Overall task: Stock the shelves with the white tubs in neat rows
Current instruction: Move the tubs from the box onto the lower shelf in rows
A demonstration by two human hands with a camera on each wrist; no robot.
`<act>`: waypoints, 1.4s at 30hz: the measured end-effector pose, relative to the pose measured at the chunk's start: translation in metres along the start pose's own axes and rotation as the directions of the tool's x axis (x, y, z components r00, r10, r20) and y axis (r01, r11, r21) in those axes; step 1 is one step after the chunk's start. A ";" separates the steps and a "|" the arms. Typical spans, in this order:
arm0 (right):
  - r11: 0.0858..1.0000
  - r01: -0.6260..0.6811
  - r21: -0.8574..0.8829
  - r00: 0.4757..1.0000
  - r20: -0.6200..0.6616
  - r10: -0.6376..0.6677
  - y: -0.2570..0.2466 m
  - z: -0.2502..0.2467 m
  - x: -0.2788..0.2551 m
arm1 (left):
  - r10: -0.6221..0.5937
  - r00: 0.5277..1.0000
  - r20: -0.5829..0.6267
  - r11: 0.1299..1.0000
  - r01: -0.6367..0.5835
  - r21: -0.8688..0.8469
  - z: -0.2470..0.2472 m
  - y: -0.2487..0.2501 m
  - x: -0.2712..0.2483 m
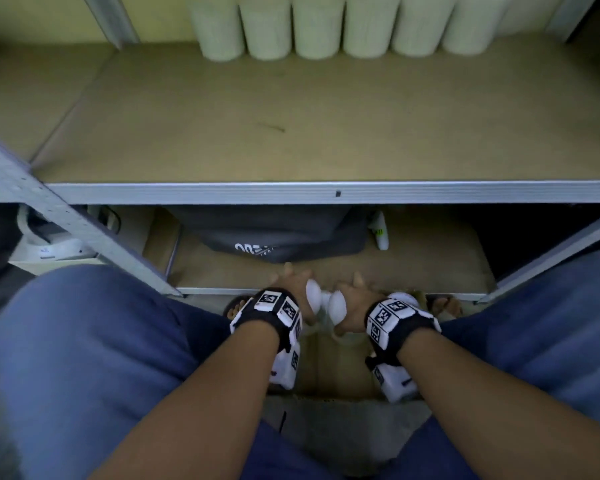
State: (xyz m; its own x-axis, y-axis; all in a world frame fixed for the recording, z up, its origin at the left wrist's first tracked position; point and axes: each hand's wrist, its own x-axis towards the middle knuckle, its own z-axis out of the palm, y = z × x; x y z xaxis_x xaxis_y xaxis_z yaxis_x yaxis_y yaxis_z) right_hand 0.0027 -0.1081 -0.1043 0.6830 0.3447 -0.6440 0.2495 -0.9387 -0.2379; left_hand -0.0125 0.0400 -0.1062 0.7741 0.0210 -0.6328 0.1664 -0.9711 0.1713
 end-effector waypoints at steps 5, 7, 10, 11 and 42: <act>0.998 0.034 -0.050 0.991 -0.126 -0.040 -0.004 -0.046 -0.040 | 0.067 0.991 -0.116 0.998 -0.066 0.014 -0.045 0.015 -0.030; 0.998 0.042 -0.052 0.986 -0.159 -0.049 -0.003 -0.066 -0.057 | 0.094 0.988 -0.123 0.995 -0.091 0.032 -0.064 0.023 -0.043; 0.999 0.043 -0.014 0.974 -0.221 -0.045 0.002 -0.098 -0.082 | 0.141 0.976 -0.165 0.990 -0.139 0.027 -0.094 0.034 -0.067; 0.999 0.047 0.001 0.971 -0.234 -0.045 0.004 -0.107 -0.089 | 0.155 0.972 -0.179 0.988 -0.155 0.015 -0.104 0.038 -0.076; 0.950 0.179 0.256 0.718 -0.694 0.052 0.037 -0.228 -0.091 | 0.191 0.771 -0.608 0.949 -0.304 -0.087 -0.227 0.085 -0.062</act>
State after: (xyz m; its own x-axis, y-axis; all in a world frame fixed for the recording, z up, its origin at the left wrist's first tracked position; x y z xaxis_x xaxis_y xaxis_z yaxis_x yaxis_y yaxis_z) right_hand 0.1070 -0.1749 0.1113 0.9798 0.1978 0.0301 0.1837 -0.8298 -0.5270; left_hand 0.0917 0.0103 0.1190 0.9997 -0.0249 0.0040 -0.0243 -0.9069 0.4205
